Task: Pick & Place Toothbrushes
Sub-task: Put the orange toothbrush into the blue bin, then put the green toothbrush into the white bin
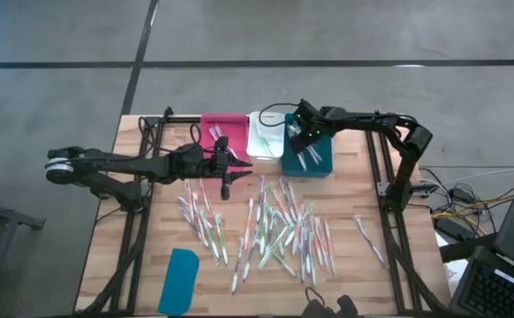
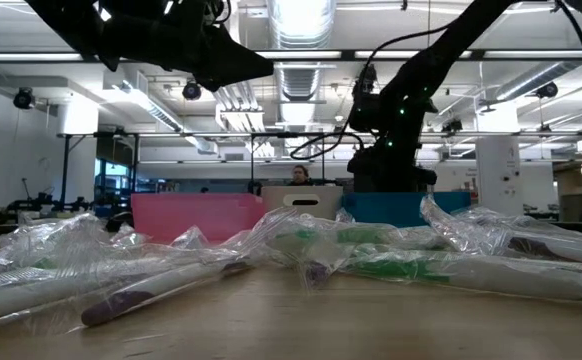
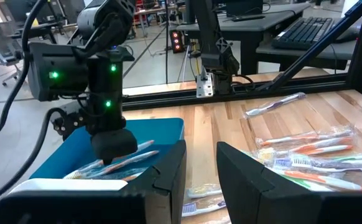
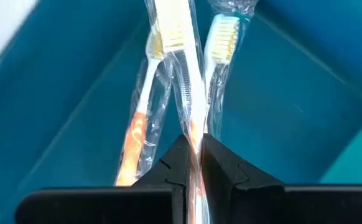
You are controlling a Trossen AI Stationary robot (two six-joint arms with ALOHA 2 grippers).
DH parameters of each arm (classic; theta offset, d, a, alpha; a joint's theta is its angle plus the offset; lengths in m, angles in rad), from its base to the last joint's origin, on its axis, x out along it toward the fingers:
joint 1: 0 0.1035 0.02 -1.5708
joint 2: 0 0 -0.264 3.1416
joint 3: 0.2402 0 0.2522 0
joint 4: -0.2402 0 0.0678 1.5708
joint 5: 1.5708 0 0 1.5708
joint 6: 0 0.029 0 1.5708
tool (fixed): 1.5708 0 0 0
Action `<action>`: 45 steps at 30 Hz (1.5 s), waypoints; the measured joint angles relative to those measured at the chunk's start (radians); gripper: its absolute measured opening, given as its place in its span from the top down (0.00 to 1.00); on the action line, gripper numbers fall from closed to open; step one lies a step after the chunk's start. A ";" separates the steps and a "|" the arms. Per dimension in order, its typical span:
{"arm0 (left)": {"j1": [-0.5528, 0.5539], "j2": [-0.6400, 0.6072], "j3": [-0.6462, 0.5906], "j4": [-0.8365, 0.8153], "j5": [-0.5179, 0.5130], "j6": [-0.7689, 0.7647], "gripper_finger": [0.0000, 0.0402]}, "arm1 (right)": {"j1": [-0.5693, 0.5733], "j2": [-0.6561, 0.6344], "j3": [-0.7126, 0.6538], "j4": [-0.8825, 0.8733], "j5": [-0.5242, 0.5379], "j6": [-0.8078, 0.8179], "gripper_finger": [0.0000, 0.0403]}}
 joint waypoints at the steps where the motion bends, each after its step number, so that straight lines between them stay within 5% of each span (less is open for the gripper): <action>1: 0.000 0.000 0.000 0.000 0.000 0.000 0.77 | 0.000 0.005 0.000 0.003 0.000 0.001 0.94; 13: 0.000 0.000 0.000 0.000 0.000 0.000 0.77 | 0.001 0.036 -0.003 0.003 0.001 0.009 0.91; 29: 0.000 0.000 0.000 0.000 0.000 0.000 0.77 | -0.008 0.031 0.000 -0.009 0.001 -0.041 0.64; 45: 0.000 0.000 0.000 0.000 0.000 0.000 0.77 | -0.003 -0.028 0.186 -0.219 0.002 -0.101 0.56</action>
